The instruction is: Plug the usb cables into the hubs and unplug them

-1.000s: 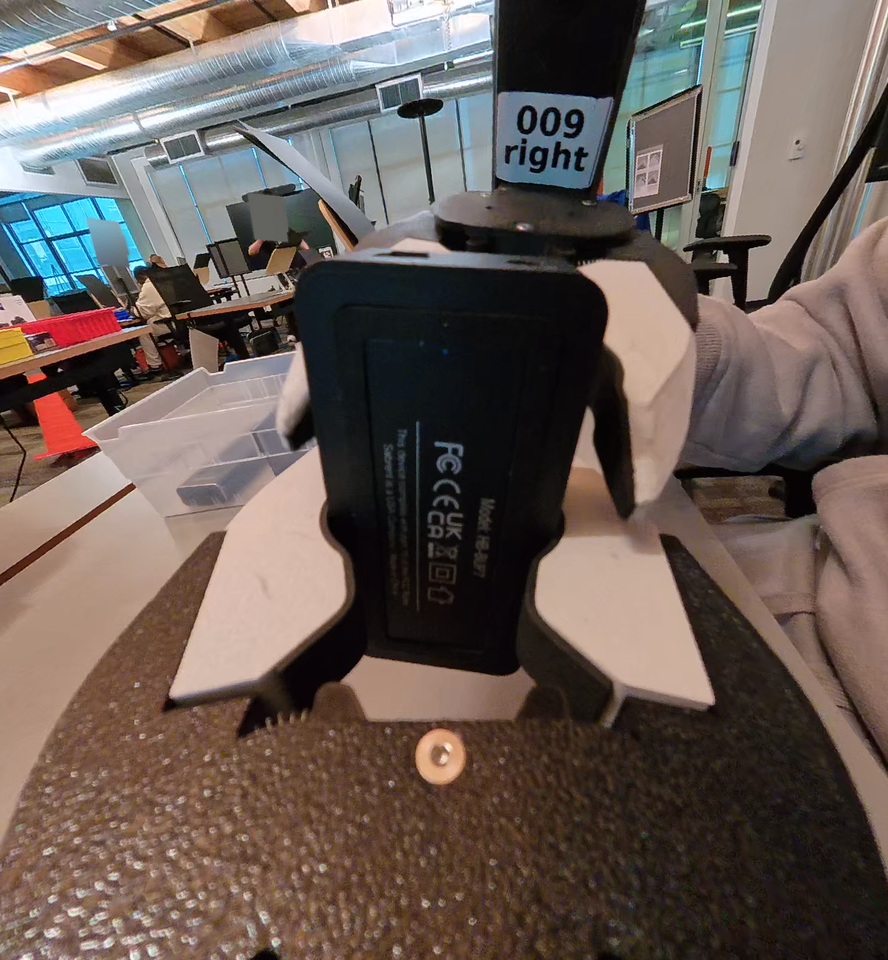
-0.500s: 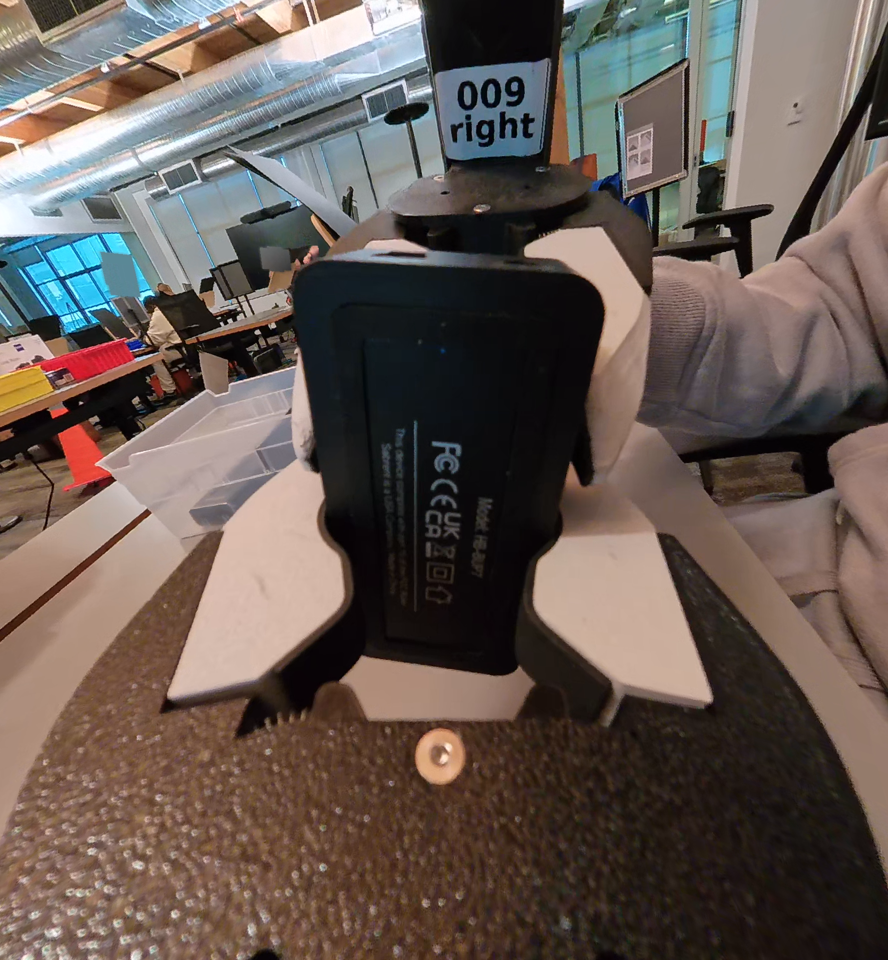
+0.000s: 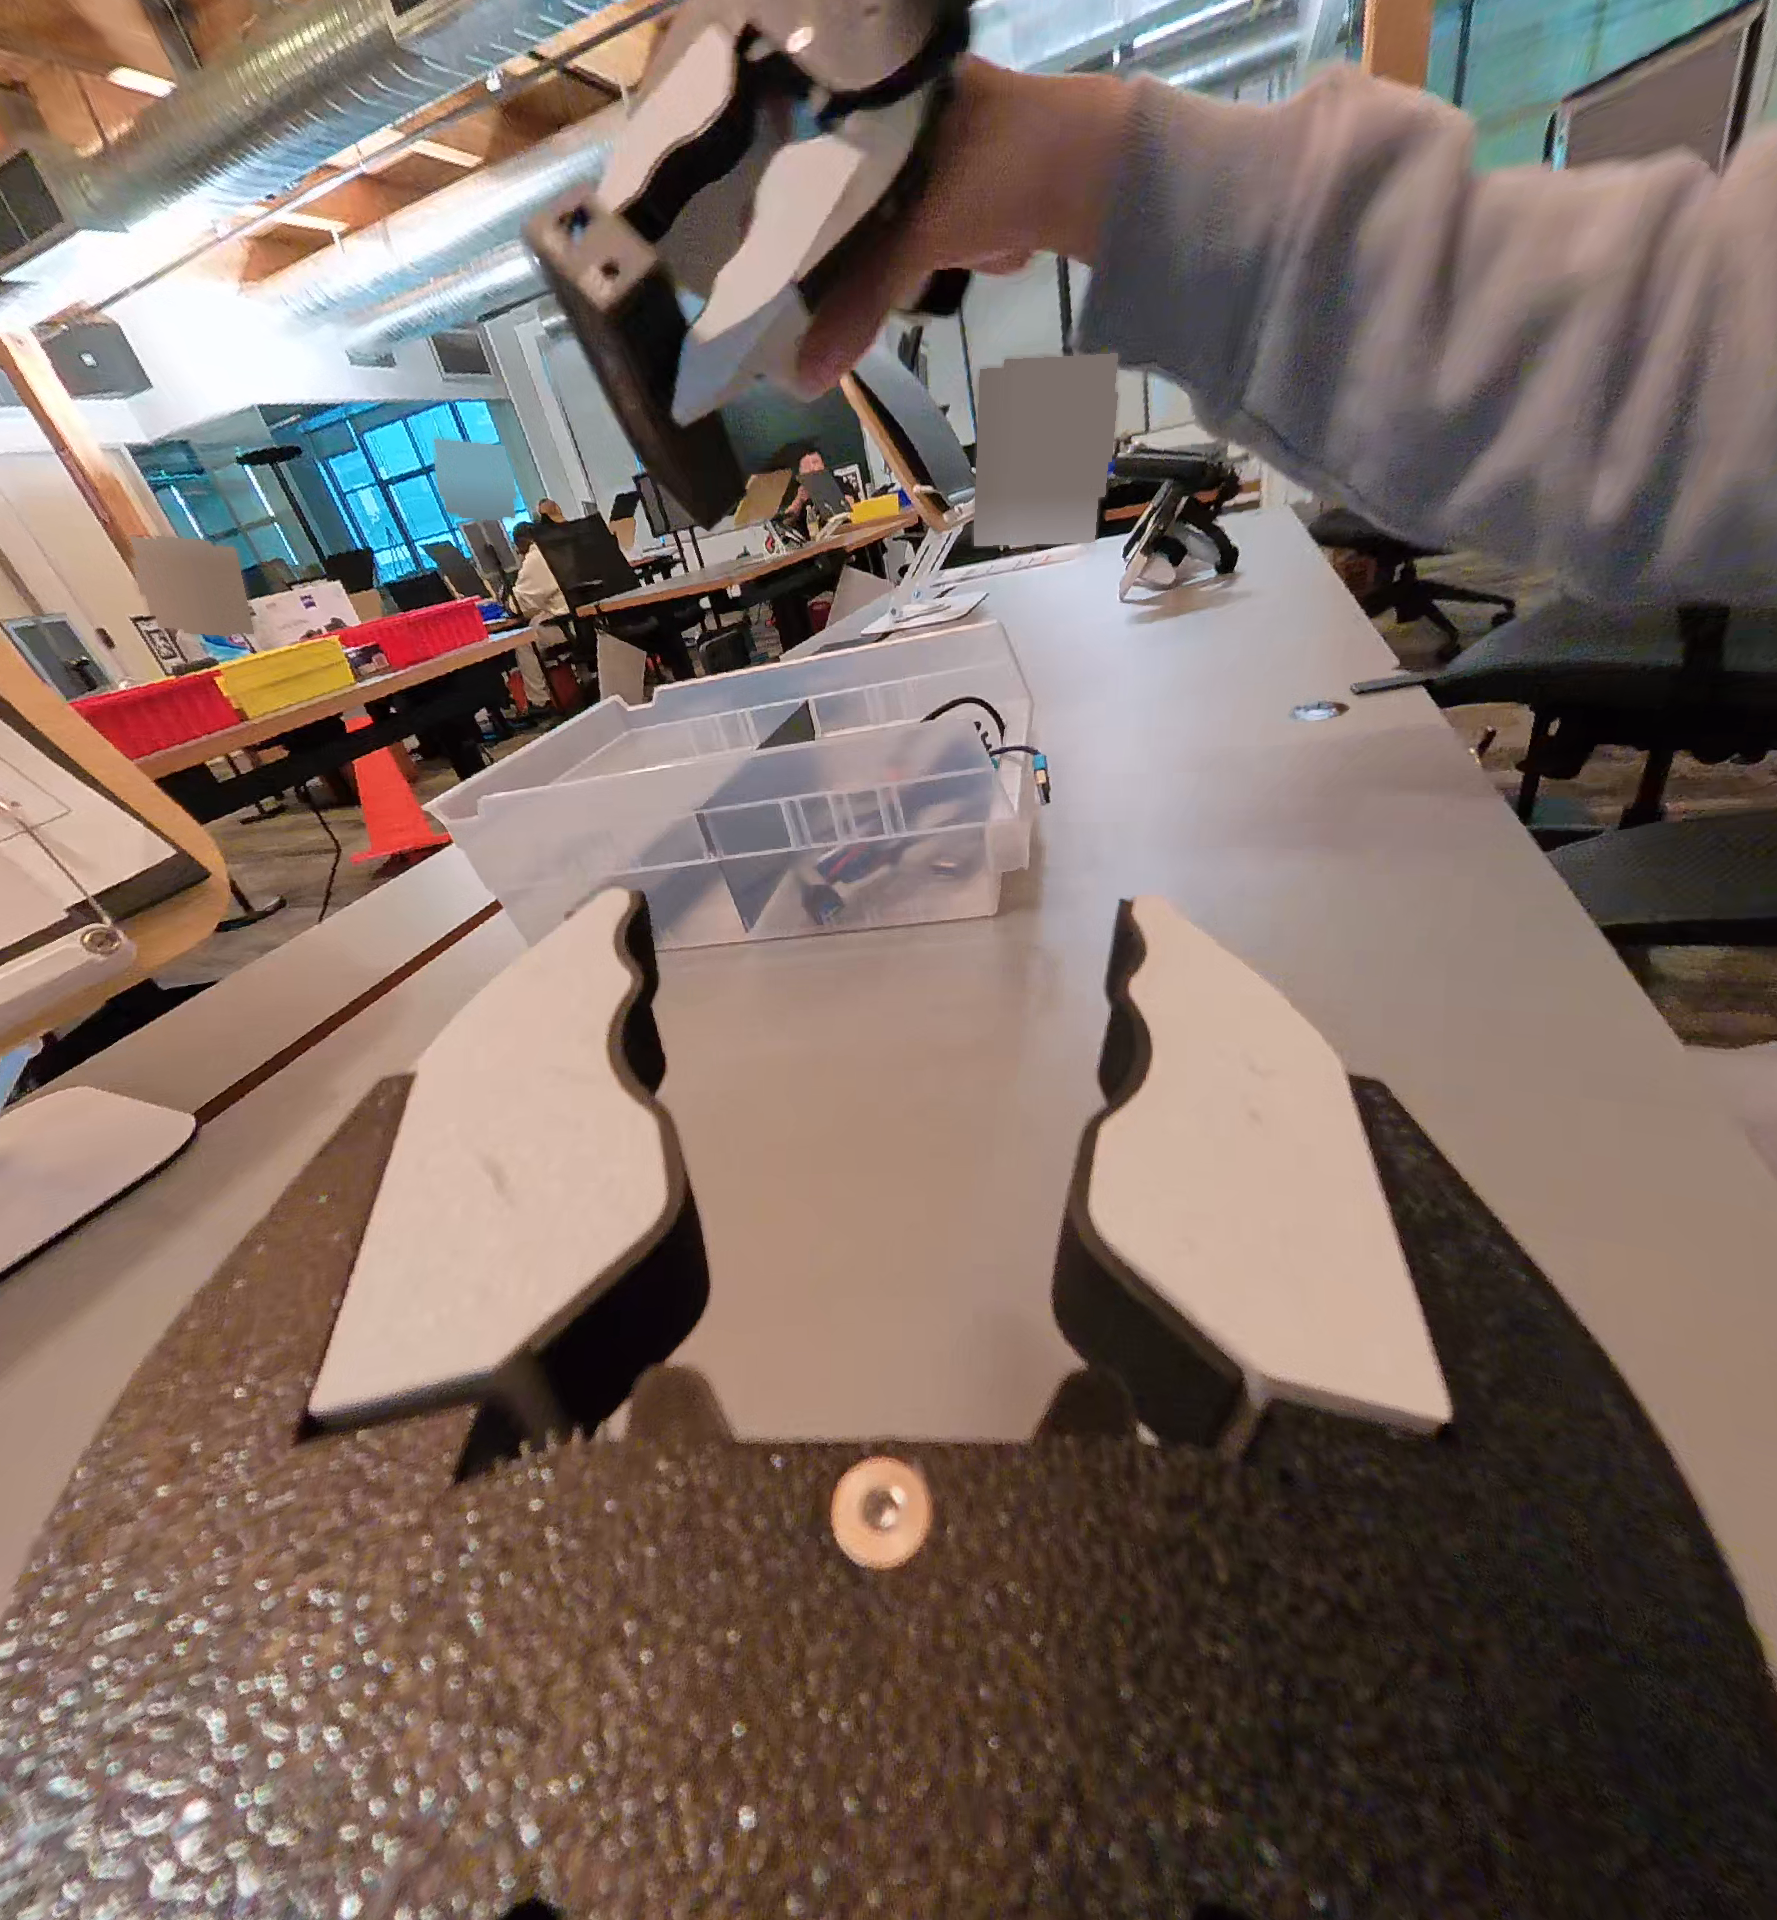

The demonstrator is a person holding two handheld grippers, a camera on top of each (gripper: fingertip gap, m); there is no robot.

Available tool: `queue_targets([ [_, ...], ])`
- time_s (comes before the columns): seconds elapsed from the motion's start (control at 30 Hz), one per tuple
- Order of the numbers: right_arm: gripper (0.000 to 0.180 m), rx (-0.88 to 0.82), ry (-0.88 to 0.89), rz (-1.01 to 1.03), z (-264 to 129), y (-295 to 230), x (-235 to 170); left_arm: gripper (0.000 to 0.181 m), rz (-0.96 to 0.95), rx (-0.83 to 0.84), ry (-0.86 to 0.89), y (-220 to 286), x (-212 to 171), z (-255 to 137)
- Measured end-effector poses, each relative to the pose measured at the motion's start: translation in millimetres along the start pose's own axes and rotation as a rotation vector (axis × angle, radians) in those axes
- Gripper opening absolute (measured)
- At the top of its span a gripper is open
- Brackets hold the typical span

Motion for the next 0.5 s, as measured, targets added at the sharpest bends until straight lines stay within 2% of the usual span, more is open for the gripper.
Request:
queue_targets([
  [0.03,0.059,0.023,-0.078,-0.024,14,10,-13,0.082,0.001,-0.006,-0.009,0,-1,1],
  [0.23,0.058,0.248,-0.500,-0.162,111,12,-77,0.080,-0.011,-0.011,-0.029,0,-6,5],
  [0.37,0.058,0.384,-0.606,-0.208,164,-9,-94,0.079,-0.022,-0.007,-0.032,-2,-9,2],
  [0.5,0.058,0.525,-0.654,-0.266,195,-30,-94,0.078,-0.040,0.001,-0.015,-6,-8,-2],
])
Point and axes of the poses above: each gripper's, where its closed fingertips meet, z out along the fingers, x out of its top, y = z × x across the jaws, the point moved 8 cm from there along -z, back along the fingers, and after that the axes turned 3 degrees about -x, right-handed, at the moved point
